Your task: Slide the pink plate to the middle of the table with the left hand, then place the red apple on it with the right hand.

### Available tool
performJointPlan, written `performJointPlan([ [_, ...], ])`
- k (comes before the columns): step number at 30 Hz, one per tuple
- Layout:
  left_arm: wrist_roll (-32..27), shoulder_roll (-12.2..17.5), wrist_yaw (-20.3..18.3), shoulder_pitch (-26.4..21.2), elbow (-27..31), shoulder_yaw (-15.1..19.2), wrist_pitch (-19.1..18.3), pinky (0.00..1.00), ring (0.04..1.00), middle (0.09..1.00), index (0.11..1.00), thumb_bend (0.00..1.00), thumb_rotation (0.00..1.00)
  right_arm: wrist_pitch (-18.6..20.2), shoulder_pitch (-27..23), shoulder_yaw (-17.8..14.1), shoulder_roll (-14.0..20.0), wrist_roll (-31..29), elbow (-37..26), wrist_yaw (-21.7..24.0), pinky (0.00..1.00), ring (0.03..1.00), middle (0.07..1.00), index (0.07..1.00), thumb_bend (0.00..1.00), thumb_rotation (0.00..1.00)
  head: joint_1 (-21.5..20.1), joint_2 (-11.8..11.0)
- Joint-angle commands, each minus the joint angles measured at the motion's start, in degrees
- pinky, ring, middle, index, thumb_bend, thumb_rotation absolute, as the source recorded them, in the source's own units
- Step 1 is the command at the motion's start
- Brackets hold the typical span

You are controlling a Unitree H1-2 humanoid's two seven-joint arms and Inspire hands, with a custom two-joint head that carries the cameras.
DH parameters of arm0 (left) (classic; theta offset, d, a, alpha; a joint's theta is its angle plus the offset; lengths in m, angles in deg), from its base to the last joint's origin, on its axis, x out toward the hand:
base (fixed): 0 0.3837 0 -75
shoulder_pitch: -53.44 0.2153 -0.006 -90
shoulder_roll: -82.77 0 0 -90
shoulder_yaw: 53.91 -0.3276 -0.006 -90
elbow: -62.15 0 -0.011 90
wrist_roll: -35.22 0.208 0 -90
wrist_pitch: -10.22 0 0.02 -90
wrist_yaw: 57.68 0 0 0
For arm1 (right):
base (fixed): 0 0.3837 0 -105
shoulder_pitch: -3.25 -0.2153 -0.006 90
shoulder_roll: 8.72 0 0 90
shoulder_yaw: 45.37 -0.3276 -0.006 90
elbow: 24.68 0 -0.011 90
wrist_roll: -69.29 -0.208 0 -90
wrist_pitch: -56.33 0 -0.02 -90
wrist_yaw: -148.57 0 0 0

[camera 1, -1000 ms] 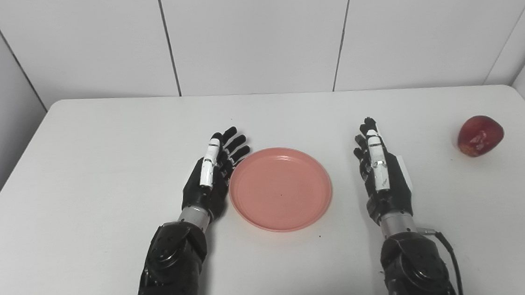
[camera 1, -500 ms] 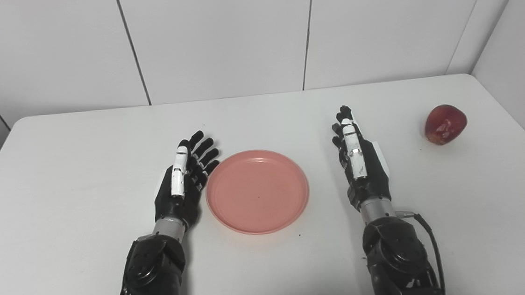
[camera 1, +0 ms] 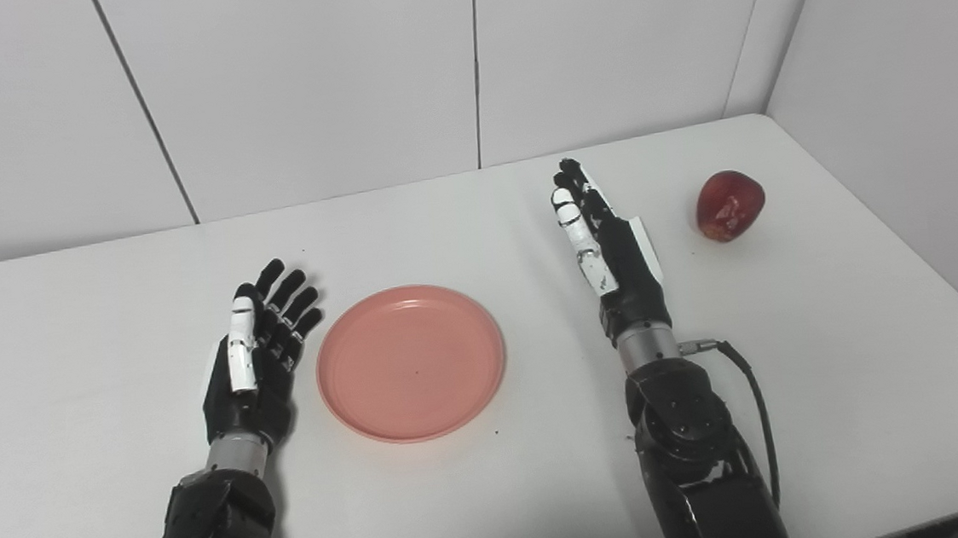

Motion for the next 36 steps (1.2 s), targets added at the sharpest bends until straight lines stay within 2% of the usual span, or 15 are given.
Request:
performJointPlan([
  [1, -0.13, 0.38, 0.54, 0.86, -3.08, 0.35, -1.3, 0.89, 0.879, 0.89, 0.883, 0.38, 1.0, -1.0, -2.93, -0.08, 1.15, 3.27, -3.23, -1.4, 0.84, 0.878, 0.9, 0.898, 0.68, 0.85, -0.83, -0.61],
  [4, -0.1, 0.59, 0.42, 0.71, -3.87, 0.28, -0.66, 0.88, 0.876, 0.886, 0.879, 0.38, 1.0, 0.8, -3.11, 0.06, 2.29, 8.16, -4.42, -2.63, 0.87, 0.909, 0.91, 0.893, 0.79, 0.84, -1.73, -1.19],
  [6, -0.34, 0.7, 0.29, 0.62, -4.5, 0.28, -0.12, 0.88, 0.875, 0.885, 0.879, 0.38, 1.0, 1.77, -3.42, -0.21, 3.09, 11.11, -5.33, -3.23, 0.87, 0.912, 0.913, 0.892, 0.8, 0.84, -2.24, -1.55],
  [8, -0.63, 0.79, 0.08, 0.52, -5.1, 0.35, 0.29, 0.89, 0.873, 0.882, 0.878, 0.38, 1.0, 2.56, -3.68, -0.59, 3.43, 12.55, -6.08, -3.56, 0.85, 0.89, 0.899, 0.884, 0.83, 0.78, -2.42, -1.67],
  [13, -0.8, 1.08, -0.3, 0.49, -6.13, 0.4, 1.2, 0.88, 0.872, 0.883, 0.878, 0.38, 1.0, 5.8, -4.21, -1.71, 4.48, 16.02, -8.57, -3.68, 0.83, 0.865, 0.882, 0.88, 0.85, 0.69, -3.11, -2.18],
  [14, -0.91, 1.1, -0.35, 0.47, -6.26, 0.45, 1.27, 0.88, 0.875, 0.886, 0.878, 0.38, 1.0, 6.57, -4.31, -1.84, 4.68, 16.78, -9.04, -3.62, 0.84, 0.868, 0.878, 0.895, 0.84, 0.63, -3.11, -2.18],
  [15, -0.98, 1.13, -0.42, 0.44, -6.53, 0.54, 1.4, 0.88, 0.875, 0.886, 0.878, 0.38, 1.0, 7.47, -4.56, -2.24, 5.14, 17.54, -9.64, -3.5, 0.85, 0.873, 0.88, 0.9, 0.83, 0.61, -3.9, -2.52],
  [18, -1.23, 1.29, -0.73, 0.32, -7.34, 0.84, 1.85, 0.88, 0.873, 0.882, 0.872, 0.37, 1.0, 7.3, -5.08, -3.3, 7.07, 19.23, -10.14, -3.7, 0.81, 0.864, 0.877, 0.899, 0.85, 0.52, -4.58, -2.7],
  [21, -1.48, 1.37, -0.91, 0.22, -7.76, 1.15, 2.03, 0.87, 0.87, 0.879, 0.868, 0.37, 1.0, 6.3, -5.22, -4.0, 8.68, 19.87, -10.08, -3.71, 0.77, 0.853, 0.88, 0.907, 0.85, 0.47, -4.83, -2.81],
  [28, -2.03, 1.5, -1.2, -0.13, -8.71, 1.65, 2.08, 0.88, 0.867, 0.879, 0.872, 0.37, 1.0, 6.47, -5.66, -5.9, 11.55, 21.86, -9.33, -4.85, 0.78, 0.85, 0.876, 0.91, 0.89, 0.48, -5.86, -3.52],
  [30, -2.05, 1.49, -1.28, -0.13, -8.71, 1.73, 2.06, 0.87, 0.865, 0.878, 0.873, 0.37, 1.0, 7.79, -5.84, -6.17, 12.48, 23.67, -9.24, -4.74, 0.78, 0.845, 0.874, 0.916, 0.91, 0.54, -5.86, -3.52],
  [32, -1.98, 1.52, -1.35, -0.14, -8.81, 1.73, 2.06, 0.87, 0.865, 0.878, 0.874, 0.37, 1.0, 8.39, -5.99, -6.61, 13.08, 24.51, -9.15, -4.7, 0.78, 0.846, 0.874, 0.918, 0.92, 0.55, -5.94, -3.66],
  [36, -2.01, 1.43, -1.37, -0.17, -8.88, 1.84, 2.14, 0.87, 0.862, 0.877, 0.873, 0.36, 1.0, 7.67, -6.02, -8.09, 14.61, 24.1, -8.39, -4.93, 0.77, 0.857, 0.888, 0.928, 0.9, 0.52, -5.83, -3.86],
])
